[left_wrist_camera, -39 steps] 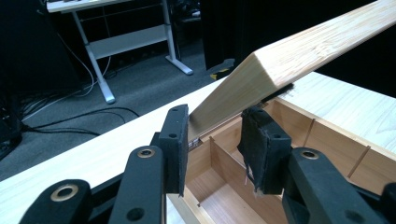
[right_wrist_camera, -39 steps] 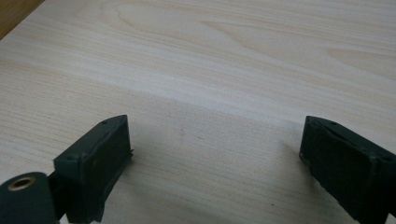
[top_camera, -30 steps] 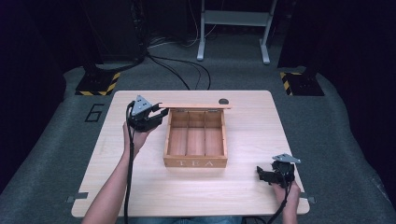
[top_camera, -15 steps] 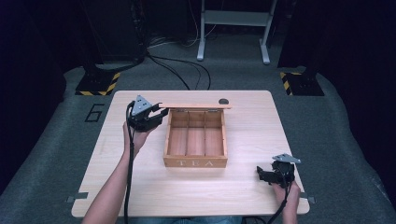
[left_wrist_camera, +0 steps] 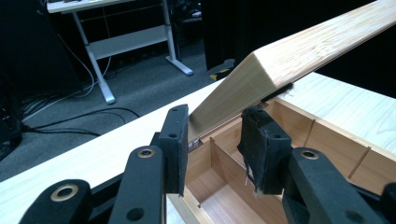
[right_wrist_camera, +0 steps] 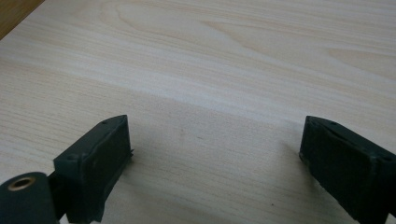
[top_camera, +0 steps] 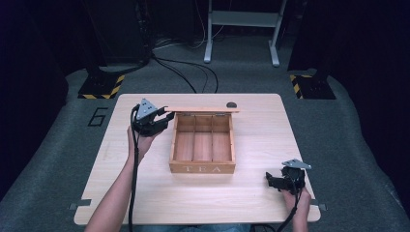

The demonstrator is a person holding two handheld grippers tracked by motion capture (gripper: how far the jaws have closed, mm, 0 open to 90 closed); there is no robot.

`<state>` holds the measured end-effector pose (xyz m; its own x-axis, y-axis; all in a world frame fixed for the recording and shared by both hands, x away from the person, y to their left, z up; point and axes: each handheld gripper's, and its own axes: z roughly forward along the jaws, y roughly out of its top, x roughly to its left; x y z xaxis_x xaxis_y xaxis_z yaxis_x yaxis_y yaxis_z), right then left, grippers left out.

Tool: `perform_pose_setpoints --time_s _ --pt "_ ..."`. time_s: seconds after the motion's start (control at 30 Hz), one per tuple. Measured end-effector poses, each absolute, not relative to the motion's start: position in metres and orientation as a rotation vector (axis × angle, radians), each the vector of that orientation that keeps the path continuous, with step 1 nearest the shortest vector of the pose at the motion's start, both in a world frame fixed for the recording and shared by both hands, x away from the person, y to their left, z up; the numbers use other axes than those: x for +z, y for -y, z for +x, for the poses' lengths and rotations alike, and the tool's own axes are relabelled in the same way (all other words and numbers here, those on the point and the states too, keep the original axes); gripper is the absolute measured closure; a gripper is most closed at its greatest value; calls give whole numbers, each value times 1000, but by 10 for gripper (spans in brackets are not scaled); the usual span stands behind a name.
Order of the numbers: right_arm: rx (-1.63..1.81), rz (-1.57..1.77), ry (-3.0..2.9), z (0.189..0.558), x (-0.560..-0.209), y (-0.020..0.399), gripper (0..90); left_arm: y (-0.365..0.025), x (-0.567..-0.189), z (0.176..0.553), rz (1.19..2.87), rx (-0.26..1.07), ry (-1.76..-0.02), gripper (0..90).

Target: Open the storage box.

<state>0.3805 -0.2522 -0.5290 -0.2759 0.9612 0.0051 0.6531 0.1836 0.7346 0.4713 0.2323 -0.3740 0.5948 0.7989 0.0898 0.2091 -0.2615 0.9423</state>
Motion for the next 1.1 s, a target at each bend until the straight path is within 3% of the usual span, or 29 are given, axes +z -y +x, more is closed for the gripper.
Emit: perform_pose_setpoints --time_s 1.1 --pt "880 1512 -2001 381 -529 252 84 -232 -373 471 1791 709 -821 623"
